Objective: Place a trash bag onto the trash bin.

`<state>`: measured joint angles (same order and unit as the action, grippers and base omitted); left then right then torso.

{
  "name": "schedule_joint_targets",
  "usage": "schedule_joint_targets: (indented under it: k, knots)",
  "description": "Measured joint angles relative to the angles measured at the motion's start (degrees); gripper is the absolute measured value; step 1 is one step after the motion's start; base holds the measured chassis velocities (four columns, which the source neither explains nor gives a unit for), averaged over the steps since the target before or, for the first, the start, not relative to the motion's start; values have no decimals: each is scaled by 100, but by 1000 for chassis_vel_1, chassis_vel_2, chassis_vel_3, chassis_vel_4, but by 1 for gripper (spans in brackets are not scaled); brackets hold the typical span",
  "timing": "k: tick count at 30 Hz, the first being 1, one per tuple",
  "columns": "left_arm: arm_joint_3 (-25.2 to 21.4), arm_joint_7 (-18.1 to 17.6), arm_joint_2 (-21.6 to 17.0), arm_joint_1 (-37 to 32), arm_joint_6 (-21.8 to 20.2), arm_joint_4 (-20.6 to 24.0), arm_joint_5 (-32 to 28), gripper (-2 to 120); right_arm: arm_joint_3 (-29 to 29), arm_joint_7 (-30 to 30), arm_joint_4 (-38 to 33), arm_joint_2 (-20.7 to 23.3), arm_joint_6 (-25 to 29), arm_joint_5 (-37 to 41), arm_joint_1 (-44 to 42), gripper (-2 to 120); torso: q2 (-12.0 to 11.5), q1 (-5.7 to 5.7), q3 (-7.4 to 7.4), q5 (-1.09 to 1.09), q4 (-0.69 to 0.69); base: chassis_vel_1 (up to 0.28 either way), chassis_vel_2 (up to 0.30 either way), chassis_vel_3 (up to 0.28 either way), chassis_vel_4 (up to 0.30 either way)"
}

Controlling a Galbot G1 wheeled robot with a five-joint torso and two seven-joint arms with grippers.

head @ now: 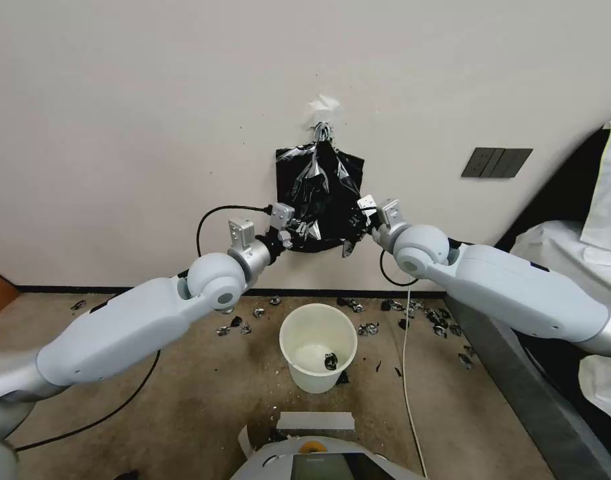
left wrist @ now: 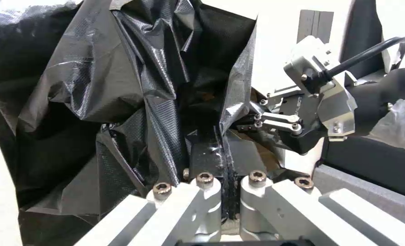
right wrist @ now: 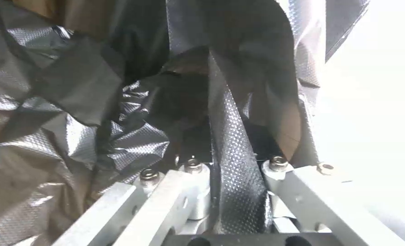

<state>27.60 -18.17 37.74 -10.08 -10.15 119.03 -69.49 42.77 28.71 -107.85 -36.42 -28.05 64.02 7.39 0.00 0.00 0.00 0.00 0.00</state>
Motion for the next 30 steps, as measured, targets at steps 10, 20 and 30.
schedule_joint_targets:
  k: [10, 20, 30]
  knots:
    - [-107, 32, -60, -105, 11, 26, 22, 0, 95, -157, -3, -1, 360, -8, 33, 6, 0, 0, 0, -1, 0, 0, 0, 0, 0]
    - [-229, 88, -127, -243, 51, 37, 104, 0, -74, -154, -147, 56, 727, 279, -170, 0, 0, 0, 0, 0, 0, 0, 0, 0, 0]
    - [-329, 120, -179, -346, 89, 66, 114, 0, -113, -152, -249, 86, 1038, 514, -207, 0, 0, 0, 0, 0, 0, 0, 0, 0, 0]
